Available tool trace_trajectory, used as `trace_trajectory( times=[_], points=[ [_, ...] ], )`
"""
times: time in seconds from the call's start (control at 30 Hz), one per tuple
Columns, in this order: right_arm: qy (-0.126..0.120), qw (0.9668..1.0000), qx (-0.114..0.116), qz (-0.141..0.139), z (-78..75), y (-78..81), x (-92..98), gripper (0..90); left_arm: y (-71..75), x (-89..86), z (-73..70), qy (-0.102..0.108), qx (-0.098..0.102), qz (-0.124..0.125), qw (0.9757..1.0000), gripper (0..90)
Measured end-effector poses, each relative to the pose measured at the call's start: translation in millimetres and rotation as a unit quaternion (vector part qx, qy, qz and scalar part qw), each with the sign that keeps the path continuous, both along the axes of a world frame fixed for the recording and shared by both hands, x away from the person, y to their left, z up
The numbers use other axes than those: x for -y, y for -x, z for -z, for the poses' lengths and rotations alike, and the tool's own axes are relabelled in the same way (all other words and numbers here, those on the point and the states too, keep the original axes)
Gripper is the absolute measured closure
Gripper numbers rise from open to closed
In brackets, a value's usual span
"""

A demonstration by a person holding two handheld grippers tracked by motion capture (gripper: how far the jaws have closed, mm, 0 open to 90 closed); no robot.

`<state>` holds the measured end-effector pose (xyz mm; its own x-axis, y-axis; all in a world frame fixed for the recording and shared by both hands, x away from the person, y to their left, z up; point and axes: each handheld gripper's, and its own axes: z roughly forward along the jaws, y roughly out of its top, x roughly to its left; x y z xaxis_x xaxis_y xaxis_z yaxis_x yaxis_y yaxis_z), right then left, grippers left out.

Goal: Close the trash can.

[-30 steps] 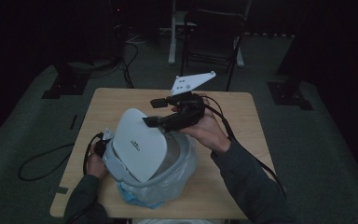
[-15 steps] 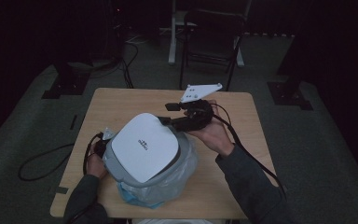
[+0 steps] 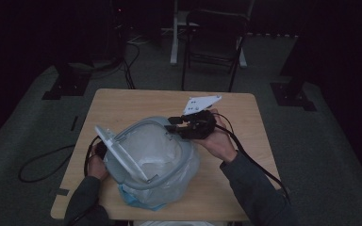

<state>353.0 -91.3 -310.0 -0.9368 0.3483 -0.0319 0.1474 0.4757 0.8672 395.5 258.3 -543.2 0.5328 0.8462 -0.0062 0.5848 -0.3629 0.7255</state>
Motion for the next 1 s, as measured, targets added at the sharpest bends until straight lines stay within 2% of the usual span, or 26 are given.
trace_trajectory(
  times=[0.07, 0.13, 0.2, 0.27, 0.3, 0.4, 0.53, 0.57, 0.6, 0.67, 0.73, 0.8, 0.9, 0.93, 1.0],
  points=[
    [-0.011, 0.9999, 0.011, 0.001, -6.2, 2.2, 1.6, 68.4, -0.1, -0.3, 0.0, 0.001, 0.000, 0.000, 1.0000, 30.8],
    [-0.028, 0.9996, 0.011, 0.002, -14.6, 3.9, 2.3, 68.6, 0.0, 0.1, 0.0, 0.000, 0.000, 0.000, 1.0000, 30.8],
    [-0.050, 0.9987, 0.001, -0.010, -25.2, 8.1, -0.2, 65.7, 0.0, 0.4, 0.3, 0.000, 0.002, -0.001, 1.0000, 30.8],
    [-0.074, 0.9967, 0.001, -0.032, -39.3, 18.0, -6.0, 59.5, 0.2, 0.7, 0.3, -0.002, 0.003, -0.001, 1.0000, 30.8],
    [-0.093, 0.9944, 0.001, -0.050, -50.0, 26.7, -12.0, 52.7, 0.2, 0.8, 0.4, -0.002, 0.003, -0.001, 1.0000, 30.8],
    [-0.119, 0.9890, -0.004, -0.088, -68.0, 42.8, -26.9, 43.8, 0.2, 0.8, 0.4, -0.002, 0.003, -0.001, 1.0000, 30.8],
    [-0.154, 0.9783, -0.031, -0.135, -84.6, 56.6, -46.4, 37.4, 0.3, 0.8, 0.4, -0.001, 0.002, -0.002, 1.0000, 30.8],
    [-0.155, 0.9770, -0.034, -0.143, -86.9, 59.6, -51.9, 36.4, 0.3, 0.9, 0.4, -0.001, 0.002, -0.002, 1.0000, 30.7],
    [-0.149, 0.9771, -0.033, -0.148, -88.4, 63.1, -57.6, 35.5, 0.3, 0.9, 0.4, -0.001, 0.003, -0.002, 1.0000, 30.7],
    [-0.124, 0.9805, -0.018, -0.152, -88.2, 70.1, -69.0, 35.3, 0.2, 0.6, 0.4, -0.001, 0.002, -0.001, 1.0000, 30.8],
    [-0.092, 0.9870, 0.010, -0.131, -84.5, 75.4, -76.6, 34.8, 0.3, 0.8, 0.4, -0.001, 0.002, -0.001, 1.0000, 30.7],
    [-0.100, 0.9871, 0.002, -0.125, -83.3, 72.7, -72.0, 37.6, 0.4, 0.7, 0.2, -0.002, 0.002, 0.000, 1.0000, 30.7],
    [-0.103, 0.9913, 0.042, -0.069, -80.9, 66.5, -50.7, 42.8, 0.4, 0.6, 0.2, -0.001, 0.001, 0.000, 1.0000, 30.7],
    [-0.092, 0.9933, 0.057, -0.041, -77.3, 62.7, -43.2, 45.1, 0.4, 0.6, 0.2, -0.001, 0.002, 0.000, 1.0000, 30.7],
    [-0.065, 0.9960, 0.061, 0.002, -62.9, 50.1, -30.5, 48.6, 0.4, 0.9, 0.3, -0.001, 0.002, 0.000, 1.0000, 30.7]
  ],
)
